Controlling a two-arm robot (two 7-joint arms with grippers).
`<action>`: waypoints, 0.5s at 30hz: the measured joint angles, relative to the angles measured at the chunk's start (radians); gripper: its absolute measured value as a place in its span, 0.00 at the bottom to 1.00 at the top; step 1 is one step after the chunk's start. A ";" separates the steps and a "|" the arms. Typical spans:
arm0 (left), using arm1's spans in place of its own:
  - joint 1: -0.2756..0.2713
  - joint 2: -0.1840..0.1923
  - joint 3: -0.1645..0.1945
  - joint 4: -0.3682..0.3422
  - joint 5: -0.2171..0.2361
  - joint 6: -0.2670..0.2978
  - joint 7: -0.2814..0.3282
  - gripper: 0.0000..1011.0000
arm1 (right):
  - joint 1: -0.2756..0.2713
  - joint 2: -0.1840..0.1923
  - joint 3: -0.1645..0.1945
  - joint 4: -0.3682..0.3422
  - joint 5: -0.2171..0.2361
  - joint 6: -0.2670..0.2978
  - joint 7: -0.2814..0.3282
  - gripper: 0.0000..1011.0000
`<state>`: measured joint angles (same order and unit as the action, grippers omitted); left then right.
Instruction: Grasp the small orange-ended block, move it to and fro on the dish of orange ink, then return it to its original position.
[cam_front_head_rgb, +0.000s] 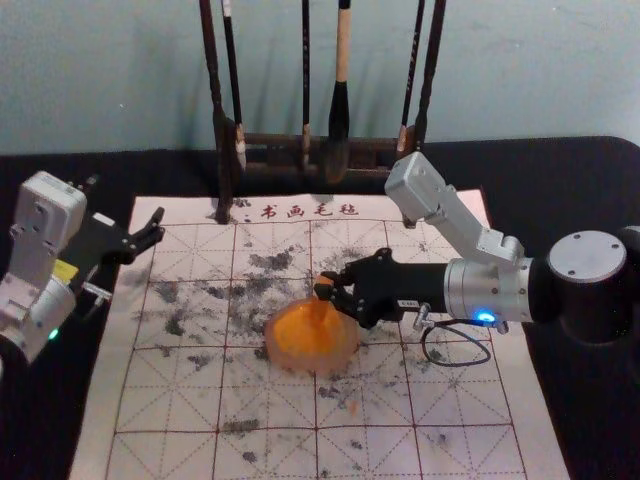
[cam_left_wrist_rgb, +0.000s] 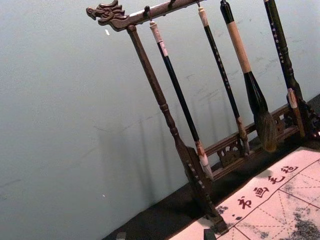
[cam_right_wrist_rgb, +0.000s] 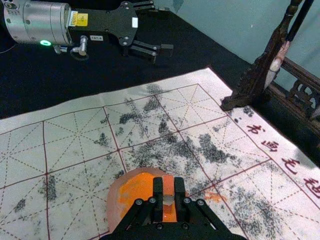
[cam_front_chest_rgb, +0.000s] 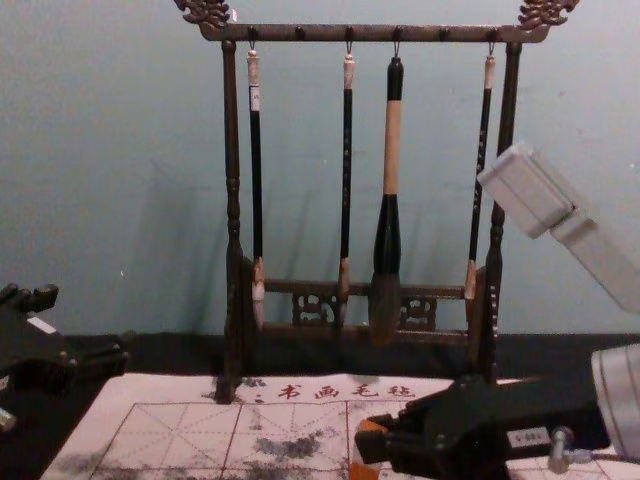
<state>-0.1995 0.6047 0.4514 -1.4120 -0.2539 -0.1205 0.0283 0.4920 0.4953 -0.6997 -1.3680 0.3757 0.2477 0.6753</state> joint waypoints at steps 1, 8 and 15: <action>0.000 0.000 0.000 0.000 0.000 0.000 0.000 0.99 | -0.002 0.003 0.001 -0.003 0.001 0.001 0.000 0.13; 0.000 0.000 0.000 0.000 0.000 0.000 0.000 0.99 | -0.017 0.017 0.010 -0.023 0.008 0.003 -0.002 0.13; 0.000 0.000 0.000 0.000 0.000 0.000 0.000 0.99 | -0.032 0.034 0.018 -0.047 0.017 0.003 -0.002 0.13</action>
<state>-0.1995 0.6047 0.4514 -1.4120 -0.2539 -0.1205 0.0283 0.4599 0.5292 -0.6814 -1.4147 0.3927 0.2506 0.6729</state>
